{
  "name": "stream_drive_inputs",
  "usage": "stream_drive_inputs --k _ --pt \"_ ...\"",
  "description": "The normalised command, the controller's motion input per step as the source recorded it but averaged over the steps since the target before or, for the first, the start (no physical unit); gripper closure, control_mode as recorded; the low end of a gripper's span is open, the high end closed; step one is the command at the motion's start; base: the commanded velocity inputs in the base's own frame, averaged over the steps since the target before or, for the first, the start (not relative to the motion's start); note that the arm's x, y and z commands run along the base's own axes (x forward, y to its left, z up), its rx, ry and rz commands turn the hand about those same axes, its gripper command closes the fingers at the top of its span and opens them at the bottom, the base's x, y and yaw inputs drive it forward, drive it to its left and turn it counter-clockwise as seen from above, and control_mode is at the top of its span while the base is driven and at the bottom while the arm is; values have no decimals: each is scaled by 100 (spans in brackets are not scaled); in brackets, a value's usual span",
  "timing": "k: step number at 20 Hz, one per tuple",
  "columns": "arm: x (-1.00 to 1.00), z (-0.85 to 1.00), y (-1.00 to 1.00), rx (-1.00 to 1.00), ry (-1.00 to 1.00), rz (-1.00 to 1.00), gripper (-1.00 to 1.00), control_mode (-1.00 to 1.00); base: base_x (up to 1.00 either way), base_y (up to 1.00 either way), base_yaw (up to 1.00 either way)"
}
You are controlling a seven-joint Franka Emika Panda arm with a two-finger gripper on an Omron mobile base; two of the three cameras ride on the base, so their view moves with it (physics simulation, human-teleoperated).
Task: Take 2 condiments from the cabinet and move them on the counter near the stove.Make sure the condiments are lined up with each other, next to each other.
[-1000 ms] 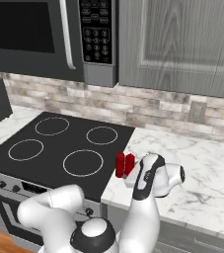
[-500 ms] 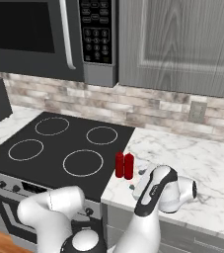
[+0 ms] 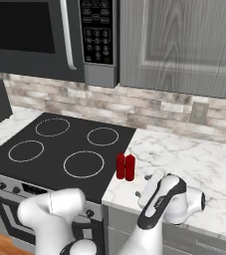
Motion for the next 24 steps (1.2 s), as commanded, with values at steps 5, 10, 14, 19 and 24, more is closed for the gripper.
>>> stream_drive_inputs --k 5,10,14,19,24 --pt "-43 42 0 -6 -3 0 -100 -100 0 0 0" --pt "-38 79 13 -15 0 -4 -100 -100 0 0 0" --pt "-24 98 29 -16 0 -14 -100 -100 0 0 0" --pt "-4 69 63 -19 -9 -26 -100 -100 0 0 0" --pt "-1 59 78 -19 -17 -36 -100 -100 0 0 0"
